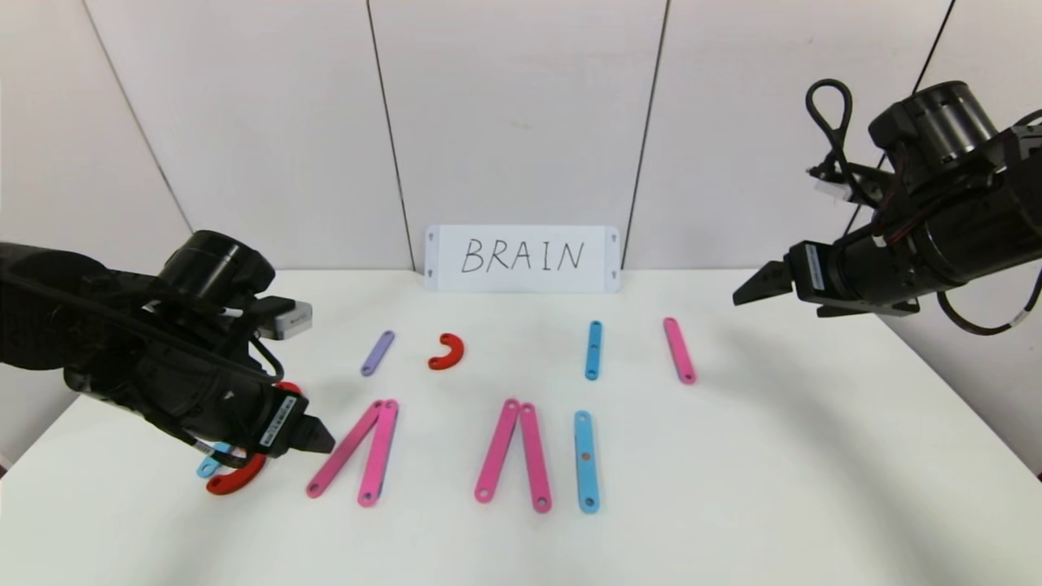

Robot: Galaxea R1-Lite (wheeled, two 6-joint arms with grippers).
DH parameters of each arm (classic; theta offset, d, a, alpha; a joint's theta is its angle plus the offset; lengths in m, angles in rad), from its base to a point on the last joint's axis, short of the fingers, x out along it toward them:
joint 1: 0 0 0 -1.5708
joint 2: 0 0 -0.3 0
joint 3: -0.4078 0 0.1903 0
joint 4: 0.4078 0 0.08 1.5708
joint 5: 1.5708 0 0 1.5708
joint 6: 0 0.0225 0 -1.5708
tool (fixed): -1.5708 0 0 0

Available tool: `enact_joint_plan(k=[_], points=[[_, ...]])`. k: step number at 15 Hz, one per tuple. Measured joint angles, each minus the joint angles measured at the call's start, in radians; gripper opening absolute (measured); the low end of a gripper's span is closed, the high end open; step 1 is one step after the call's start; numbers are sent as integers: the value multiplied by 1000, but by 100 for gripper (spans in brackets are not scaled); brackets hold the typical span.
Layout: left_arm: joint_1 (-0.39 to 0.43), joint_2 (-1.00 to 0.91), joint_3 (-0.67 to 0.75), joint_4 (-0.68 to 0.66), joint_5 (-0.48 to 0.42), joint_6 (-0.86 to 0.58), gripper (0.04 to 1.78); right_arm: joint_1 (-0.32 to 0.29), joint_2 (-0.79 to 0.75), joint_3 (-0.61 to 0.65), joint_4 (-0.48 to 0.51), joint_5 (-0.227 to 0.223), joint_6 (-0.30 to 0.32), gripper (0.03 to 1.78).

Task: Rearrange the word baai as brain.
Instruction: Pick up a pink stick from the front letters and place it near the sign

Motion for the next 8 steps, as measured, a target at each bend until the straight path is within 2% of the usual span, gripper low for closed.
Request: enact_joint_plan(k=[8], points=[[-16, 96, 1, -29, 0, 0, 169, 0, 0, 0, 0, 2, -1, 173]])
